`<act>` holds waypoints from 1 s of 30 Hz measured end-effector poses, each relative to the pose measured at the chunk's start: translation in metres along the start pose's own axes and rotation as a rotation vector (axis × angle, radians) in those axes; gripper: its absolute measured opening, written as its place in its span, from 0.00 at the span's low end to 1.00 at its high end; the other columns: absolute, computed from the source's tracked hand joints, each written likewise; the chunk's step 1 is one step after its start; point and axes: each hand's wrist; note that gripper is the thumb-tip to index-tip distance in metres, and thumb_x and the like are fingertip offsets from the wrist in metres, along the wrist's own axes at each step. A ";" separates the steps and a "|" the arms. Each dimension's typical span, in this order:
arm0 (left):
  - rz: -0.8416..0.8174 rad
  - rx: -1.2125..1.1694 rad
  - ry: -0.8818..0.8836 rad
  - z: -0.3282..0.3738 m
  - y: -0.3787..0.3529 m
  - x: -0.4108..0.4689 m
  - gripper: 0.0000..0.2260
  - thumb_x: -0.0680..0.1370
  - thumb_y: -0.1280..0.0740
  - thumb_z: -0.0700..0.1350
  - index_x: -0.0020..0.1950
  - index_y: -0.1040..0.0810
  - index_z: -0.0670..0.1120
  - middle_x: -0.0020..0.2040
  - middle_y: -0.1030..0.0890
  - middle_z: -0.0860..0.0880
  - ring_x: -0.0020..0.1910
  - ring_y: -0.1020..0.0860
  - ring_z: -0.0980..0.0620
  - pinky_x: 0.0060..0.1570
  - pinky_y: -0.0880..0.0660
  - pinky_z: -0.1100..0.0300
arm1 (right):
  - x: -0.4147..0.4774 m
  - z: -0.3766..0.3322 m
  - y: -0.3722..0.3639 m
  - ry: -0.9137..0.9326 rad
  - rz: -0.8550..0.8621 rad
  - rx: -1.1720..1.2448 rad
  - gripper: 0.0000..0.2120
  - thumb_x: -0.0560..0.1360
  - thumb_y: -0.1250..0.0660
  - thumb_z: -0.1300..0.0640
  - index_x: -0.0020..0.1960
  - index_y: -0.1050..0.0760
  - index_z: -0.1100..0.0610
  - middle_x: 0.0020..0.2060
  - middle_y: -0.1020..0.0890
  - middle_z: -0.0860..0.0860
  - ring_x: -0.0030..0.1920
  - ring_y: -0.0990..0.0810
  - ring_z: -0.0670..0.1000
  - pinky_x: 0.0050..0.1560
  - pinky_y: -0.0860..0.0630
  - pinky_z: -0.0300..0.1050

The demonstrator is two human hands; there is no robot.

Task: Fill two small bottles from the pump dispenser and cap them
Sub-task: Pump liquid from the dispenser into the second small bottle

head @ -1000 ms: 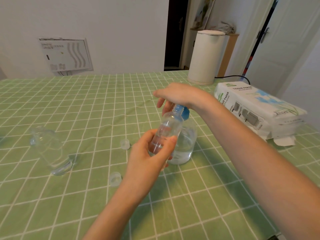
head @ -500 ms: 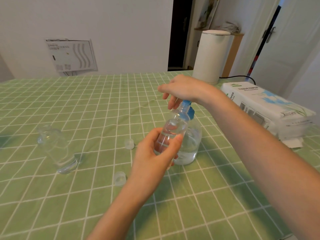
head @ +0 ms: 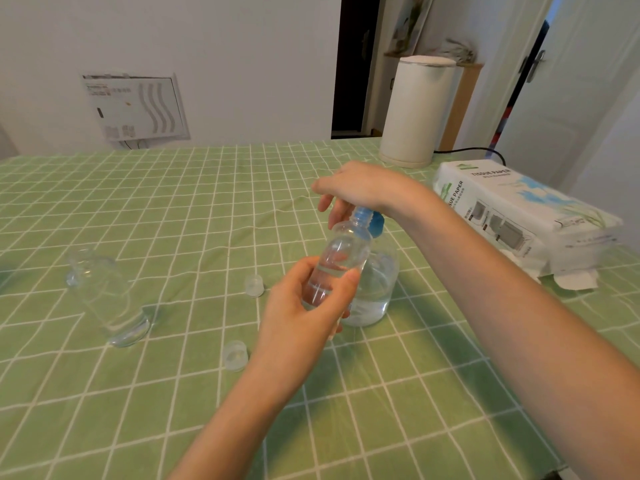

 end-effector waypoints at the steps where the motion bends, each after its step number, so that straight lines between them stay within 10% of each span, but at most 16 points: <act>1: -0.004 0.000 -0.002 0.000 0.000 0.000 0.14 0.65 0.33 0.57 0.45 0.21 0.52 0.34 0.20 0.53 0.30 0.23 0.62 0.28 0.28 0.71 | 0.000 0.000 0.000 -0.002 0.004 0.000 0.16 0.77 0.42 0.48 0.37 0.22 0.53 0.49 0.20 0.55 0.52 0.20 0.56 0.55 0.26 0.48; 14: -0.007 0.000 -0.035 0.003 0.000 0.001 0.15 0.66 0.34 0.57 0.46 0.21 0.50 0.29 0.22 0.55 0.28 0.25 0.61 0.28 0.29 0.72 | -0.002 -0.008 0.011 0.055 0.044 -0.017 0.17 0.78 0.42 0.48 0.49 0.21 0.59 0.41 0.17 0.55 0.49 0.18 0.56 0.56 0.24 0.49; 20: -0.008 0.006 -0.033 0.003 0.000 0.001 0.15 0.66 0.34 0.57 0.47 0.21 0.50 0.29 0.21 0.55 0.28 0.24 0.61 0.28 0.29 0.71 | 0.000 -0.005 0.009 0.025 0.014 -0.022 0.16 0.78 0.43 0.47 0.43 0.21 0.54 0.39 0.16 0.52 0.47 0.18 0.54 0.40 0.29 0.43; 30: -0.001 0.009 0.001 0.001 0.000 0.000 0.15 0.65 0.33 0.57 0.46 0.21 0.52 0.36 0.18 0.49 0.30 0.24 0.61 0.28 0.29 0.70 | 0.001 0.001 0.000 0.011 0.012 -0.003 0.16 0.77 0.42 0.48 0.39 0.21 0.53 0.48 0.19 0.56 0.50 0.19 0.56 0.53 0.26 0.48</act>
Point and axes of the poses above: each hand's wrist, its own x-axis towards the middle knuckle, its own y-axis out of the back of the hand, z = x × y
